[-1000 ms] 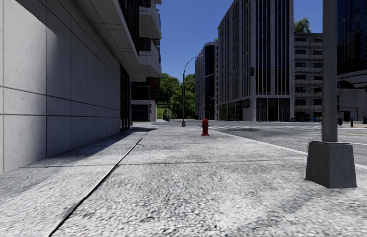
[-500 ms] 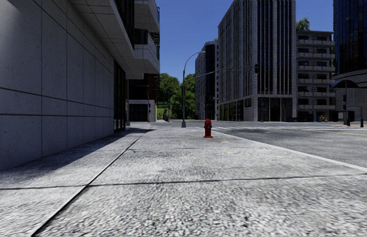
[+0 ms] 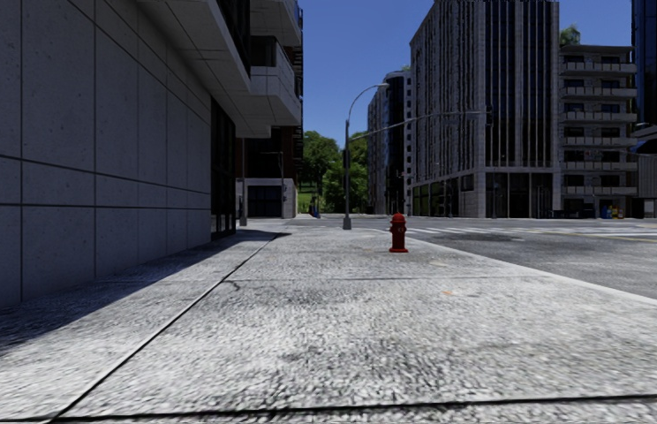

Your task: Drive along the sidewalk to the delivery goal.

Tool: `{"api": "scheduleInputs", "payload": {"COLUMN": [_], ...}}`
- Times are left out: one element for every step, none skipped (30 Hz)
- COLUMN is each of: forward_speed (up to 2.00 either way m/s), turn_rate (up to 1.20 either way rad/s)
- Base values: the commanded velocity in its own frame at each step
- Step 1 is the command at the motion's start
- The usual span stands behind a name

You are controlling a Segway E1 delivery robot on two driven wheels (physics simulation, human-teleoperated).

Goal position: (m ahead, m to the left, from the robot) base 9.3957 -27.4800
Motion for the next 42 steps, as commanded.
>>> {"api": "scheduleInputs", "payload": {"forward_speed": [2.00, 2.00, 2.00, 2.00, 2.00, 2.00, 2.00, 2.00, 2.00, 2.00, 2.00, 2.00, 2.00, 2.00, 2.00, 2.00, 2.00, 2.00, 2.00, 2.00, 2.00, 2.00, 2.00, 2.00, 2.00, 2.00, 2.00, 2.00, 2.00, 2.00, 2.00, 2.00, 2.00, 2.00, 2.00, 2.00, 2.00, 2.00, 2.00, 2.00, 2.00, 2.00], "turn_rate": [0.33, 0.33, 0.33, 0.33, 0.33, 0.33, 0.33, 0.33, 0.33, 0.33, 0.33, 0.33, 0.33, 0.24, 0.03, 0.03, 0.00, 0.00, 0.00, 0.00, 0.00, 0.00, 0.00, 0.00, 0.00, 0.00, 0.00, 0.00, 0.00, 0.00, 0.00, 0.00, 0.00, 0.00, 0.00, 0.00, 0.00, 0.00, 0.00, 0.00, 0.00, 0.00]}}
